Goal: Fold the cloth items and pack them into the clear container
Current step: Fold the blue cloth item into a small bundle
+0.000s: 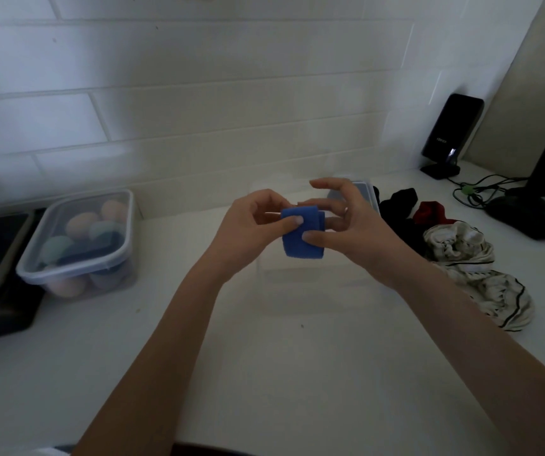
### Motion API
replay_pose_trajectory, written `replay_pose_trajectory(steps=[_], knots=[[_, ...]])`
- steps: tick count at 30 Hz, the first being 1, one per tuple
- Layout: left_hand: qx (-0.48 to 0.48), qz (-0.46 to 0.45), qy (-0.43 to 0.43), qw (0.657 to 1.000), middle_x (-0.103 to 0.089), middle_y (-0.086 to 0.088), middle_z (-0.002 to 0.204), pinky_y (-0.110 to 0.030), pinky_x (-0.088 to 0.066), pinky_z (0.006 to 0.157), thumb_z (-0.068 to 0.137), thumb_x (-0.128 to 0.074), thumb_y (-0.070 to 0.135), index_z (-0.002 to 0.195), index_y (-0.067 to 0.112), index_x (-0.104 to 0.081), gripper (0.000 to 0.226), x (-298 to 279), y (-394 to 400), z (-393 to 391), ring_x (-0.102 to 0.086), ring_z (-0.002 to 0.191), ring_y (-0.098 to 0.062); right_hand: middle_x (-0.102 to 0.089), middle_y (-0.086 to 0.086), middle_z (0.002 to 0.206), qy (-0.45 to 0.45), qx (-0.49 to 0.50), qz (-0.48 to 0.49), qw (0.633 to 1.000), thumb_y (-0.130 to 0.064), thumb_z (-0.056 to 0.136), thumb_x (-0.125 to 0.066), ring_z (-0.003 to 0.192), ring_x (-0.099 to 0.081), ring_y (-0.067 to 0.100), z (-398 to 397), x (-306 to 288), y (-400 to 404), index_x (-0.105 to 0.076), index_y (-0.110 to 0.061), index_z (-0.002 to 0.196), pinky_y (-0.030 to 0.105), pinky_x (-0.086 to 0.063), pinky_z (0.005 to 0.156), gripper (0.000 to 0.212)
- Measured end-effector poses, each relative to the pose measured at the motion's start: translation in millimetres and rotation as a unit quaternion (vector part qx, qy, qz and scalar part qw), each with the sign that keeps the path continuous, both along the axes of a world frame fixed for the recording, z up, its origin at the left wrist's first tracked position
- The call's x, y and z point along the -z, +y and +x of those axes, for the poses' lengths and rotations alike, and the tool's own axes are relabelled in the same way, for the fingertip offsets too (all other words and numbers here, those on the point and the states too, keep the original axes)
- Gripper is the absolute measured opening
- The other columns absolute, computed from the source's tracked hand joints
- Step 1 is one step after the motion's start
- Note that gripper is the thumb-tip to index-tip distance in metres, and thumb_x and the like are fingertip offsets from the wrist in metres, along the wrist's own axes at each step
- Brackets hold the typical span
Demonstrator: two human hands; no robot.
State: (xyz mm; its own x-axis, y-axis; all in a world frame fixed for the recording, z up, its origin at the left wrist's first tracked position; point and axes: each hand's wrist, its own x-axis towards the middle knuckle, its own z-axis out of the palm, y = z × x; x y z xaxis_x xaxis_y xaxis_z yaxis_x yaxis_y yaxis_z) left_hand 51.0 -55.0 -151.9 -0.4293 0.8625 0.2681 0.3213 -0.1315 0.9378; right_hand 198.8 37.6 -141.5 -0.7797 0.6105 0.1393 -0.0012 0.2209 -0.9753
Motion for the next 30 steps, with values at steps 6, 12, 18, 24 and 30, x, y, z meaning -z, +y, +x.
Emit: replay_pose_trajectory(steps=[6,12,18,24,30], knots=[[0.02,0.036,0.039,0.998,-0.067,0.0,0.08,-0.022,-0.054,0.072,0.073,-0.075,0.005,0.08,0.009,-0.064,0.014,-4,-2,4,-0.064,0.077,-0.012,-0.063,0.005,0.1,0.013,-0.007,0.029,0.999,0.005,0.079,-0.068,0.088,-0.067,0.003,-1,0,-2,-0.044,-0.019,0.124,0.018,-0.054,0.074,0.056],[-0.002,0.049,-0.012,0.999,-0.063,-0.007,0.081,-0.032,-0.055,0.071,0.072,-0.077,0.008,0.073,0.018,-0.061,0.019,-5,-3,2,-0.061,0.077,-0.019,-0.066,0.003,0.099,0.031,0.002,0.003,1.0,-0.01,0.086,-0.065,0.084,-0.07,0.018,-2,-1,-4,-0.057,-0.016,0.09,0.033,-0.06,0.074,0.011],[0.005,0.024,-0.032,0.999,-0.065,-0.017,0.082,-0.034,-0.056,0.071,0.072,-0.076,0.006,0.076,0.009,-0.054,0.023,-2,-2,2,-0.065,0.078,-0.026,-0.066,0.003,0.087,0.034,0.042,-0.009,0.999,-0.012,0.087,-0.063,0.075,-0.069,0.013,-4,0,-6,-0.056,-0.015,0.087,0.033,-0.06,0.066,0.008],[-0.024,0.018,-0.015,0.999,-0.07,-0.013,0.071,-0.023,-0.055,0.06,0.074,-0.076,0.011,0.089,0.006,-0.062,0.022,-2,-1,1,-0.069,0.066,-0.018,-0.064,0.008,0.078,-0.018,0.067,0.018,0.997,-0.013,0.084,-0.068,0.064,-0.068,0.007,-2,0,-7,-0.053,-0.008,0.1,0.024,-0.058,0.055,0.023],[-0.061,-0.018,0.14,0.988,-0.068,-0.006,0.065,-0.014,-0.046,0.05,0.077,-0.074,0.022,0.08,0.008,-0.067,0.016,5,-1,-2,-0.058,0.051,-0.007,-0.065,0.012,0.071,-0.104,0.05,0.01,0.993,-0.01,0.082,-0.069,0.055,-0.068,0.015,-3,4,-14,-0.047,-0.009,0.087,0.031,-0.057,0.049,0.022]])
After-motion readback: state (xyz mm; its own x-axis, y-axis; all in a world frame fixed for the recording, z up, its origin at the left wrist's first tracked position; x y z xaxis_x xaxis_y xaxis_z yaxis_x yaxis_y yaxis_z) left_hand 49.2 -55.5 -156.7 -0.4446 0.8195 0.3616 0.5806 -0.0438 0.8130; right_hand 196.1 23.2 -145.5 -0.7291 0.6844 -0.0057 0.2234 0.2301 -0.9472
